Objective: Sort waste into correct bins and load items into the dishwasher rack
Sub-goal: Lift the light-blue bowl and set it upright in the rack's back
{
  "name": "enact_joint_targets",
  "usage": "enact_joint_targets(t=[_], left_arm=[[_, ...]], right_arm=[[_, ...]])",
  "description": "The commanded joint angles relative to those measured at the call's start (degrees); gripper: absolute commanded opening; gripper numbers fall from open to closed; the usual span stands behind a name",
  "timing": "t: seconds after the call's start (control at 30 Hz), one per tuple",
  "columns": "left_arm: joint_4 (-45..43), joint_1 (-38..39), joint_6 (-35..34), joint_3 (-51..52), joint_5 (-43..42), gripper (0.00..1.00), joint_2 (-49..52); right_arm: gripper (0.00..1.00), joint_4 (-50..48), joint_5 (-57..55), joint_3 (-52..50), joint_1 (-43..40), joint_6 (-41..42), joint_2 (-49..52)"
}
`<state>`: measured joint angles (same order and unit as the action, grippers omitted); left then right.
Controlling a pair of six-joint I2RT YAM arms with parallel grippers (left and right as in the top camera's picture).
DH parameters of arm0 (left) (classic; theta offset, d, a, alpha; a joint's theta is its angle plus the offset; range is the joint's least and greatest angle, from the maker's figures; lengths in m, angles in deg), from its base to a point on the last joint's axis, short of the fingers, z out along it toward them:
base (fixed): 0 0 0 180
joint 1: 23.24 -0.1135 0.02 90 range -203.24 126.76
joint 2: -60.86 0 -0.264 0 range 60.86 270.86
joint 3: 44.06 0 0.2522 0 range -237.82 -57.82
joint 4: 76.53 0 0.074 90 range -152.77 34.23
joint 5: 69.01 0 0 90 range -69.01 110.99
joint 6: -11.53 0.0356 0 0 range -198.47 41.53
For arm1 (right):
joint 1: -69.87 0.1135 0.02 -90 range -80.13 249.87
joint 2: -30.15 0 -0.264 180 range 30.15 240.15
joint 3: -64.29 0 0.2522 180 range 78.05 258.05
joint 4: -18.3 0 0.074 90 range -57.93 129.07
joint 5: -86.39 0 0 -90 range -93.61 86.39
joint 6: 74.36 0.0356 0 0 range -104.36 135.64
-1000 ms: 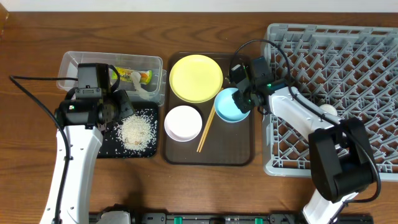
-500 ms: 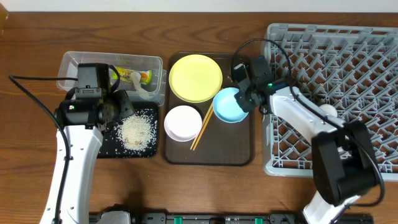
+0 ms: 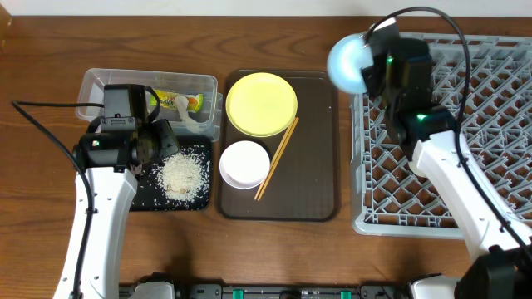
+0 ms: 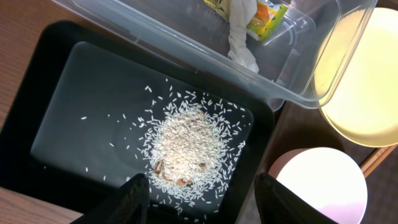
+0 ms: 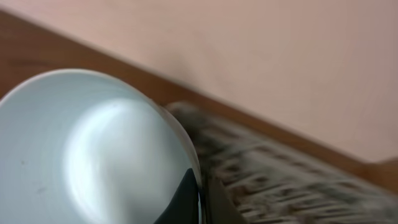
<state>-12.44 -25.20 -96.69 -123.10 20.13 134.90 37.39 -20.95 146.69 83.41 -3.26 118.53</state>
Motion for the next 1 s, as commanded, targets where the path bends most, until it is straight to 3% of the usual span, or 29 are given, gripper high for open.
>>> enact_joint_targets(t=[0.0,0.27,0.6,0.97], left_arm=[[0.0,-0.3,-0.3,0.2,1.1,0.57,-0.2],[0.0,-0.3,-0.3,0.2,1.1,0.57,-0.2],[0.0,-0.3,-0.3,0.2,1.1,0.57,-0.2],[0.0,-0.3,-0.3,0.2,1.1,0.57,-0.2]], right_arm=[[0.01,-4.9,-12.6,0.3,-2.2,-9.4,1.8],[0.01,-17.6,-19.1,0.3,-5.8,-24.6,8.9],[0.01,-21.5,-23.4,0.3,-5.6,-24.5,17.4],[0.01,-20.6,-24.4,0.3,-3.5,-22.7,18.6]])
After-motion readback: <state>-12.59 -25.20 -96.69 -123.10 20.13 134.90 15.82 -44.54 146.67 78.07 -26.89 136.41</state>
